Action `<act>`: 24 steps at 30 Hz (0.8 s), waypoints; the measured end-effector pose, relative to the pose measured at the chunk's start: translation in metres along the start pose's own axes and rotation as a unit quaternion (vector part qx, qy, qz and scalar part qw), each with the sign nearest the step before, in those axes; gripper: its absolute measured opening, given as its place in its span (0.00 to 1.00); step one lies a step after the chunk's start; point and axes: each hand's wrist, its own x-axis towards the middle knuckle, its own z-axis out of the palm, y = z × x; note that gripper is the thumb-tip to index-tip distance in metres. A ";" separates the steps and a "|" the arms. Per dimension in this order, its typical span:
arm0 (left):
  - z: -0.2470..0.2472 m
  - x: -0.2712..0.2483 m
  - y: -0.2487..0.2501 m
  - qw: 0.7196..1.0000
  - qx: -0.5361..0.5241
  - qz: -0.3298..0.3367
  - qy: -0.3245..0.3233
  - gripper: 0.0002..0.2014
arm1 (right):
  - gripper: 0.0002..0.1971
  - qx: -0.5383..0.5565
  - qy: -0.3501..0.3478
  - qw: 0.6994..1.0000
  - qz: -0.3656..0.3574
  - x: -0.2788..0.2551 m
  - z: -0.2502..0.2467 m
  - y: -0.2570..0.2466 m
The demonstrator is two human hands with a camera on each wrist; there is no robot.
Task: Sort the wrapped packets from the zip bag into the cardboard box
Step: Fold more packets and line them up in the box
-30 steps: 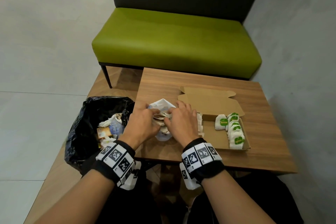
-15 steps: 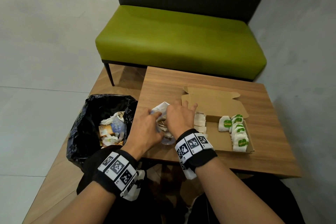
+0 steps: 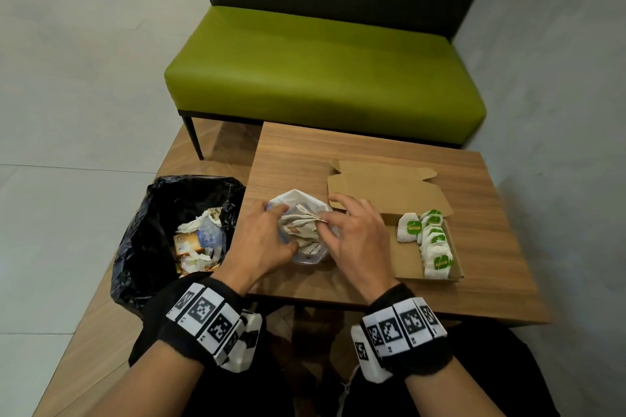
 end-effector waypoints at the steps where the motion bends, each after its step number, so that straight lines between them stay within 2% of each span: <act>1: 0.000 0.000 0.000 1.000 -0.006 0.005 -0.005 0.36 | 0.09 0.007 0.019 1.000 -0.010 0.000 -0.001 0.001; 4: -0.007 -0.005 0.003 0.999 -0.010 0.014 -0.032 0.37 | 0.10 0.002 0.056 0.997 -0.054 -0.001 -0.006 0.006; 6: -0.015 -0.013 0.005 1.000 -0.012 0.015 -0.015 0.34 | 0.10 -0.012 0.084 0.993 -0.077 -0.002 -0.013 0.012; 8: -0.024 -0.021 0.006 0.995 -0.052 0.035 0.077 0.25 | 0.12 -0.025 0.098 0.990 -0.102 -0.003 -0.023 0.020; 10: -0.027 -0.026 0.010 0.977 -0.140 0.048 0.154 0.11 | 0.13 -0.013 0.093 0.988 -0.126 -0.003 -0.032 0.027; 11: -0.027 -0.028 0.015 0.968 -0.193 0.045 0.151 0.07 | 0.12 0.002 0.084 0.987 -0.135 -0.004 -0.037 0.029; 13: -0.024 -0.031 0.024 0.958 -0.266 0.056 0.096 0.09 | 0.11 0.042 0.050 0.987 -0.146 -0.004 -0.045 0.033; 15: -0.020 -0.036 0.032 0.963 -0.239 0.116 0.053 0.16 | 0.12 0.070 -0.004 0.987 -0.145 -0.005 -0.053 0.035; 17: -0.014 -0.037 0.038 0.963 -0.206 0.170 0.018 0.19 | 0.13 0.075 -0.045 0.987 -0.136 -0.006 -0.058 0.036; 20: -0.006 -0.034 0.047 0.958 -0.204 0.196 -0.050 0.16 | 0.15 0.074 -0.100 0.987 -0.106 -0.006 -0.063 0.040; 22: -0.001 -0.034 0.052 0.954 -0.213 0.202 -0.065 0.15 | 0.15 0.102 -0.129 0.984 -0.070 -0.004 -0.065 0.043; 24: 0.003 -0.034 0.055 0.947 -0.257 0.180 -0.072 0.13 | 0.14 0.133 -0.150 0.979 -0.038 -0.002 -0.069 0.047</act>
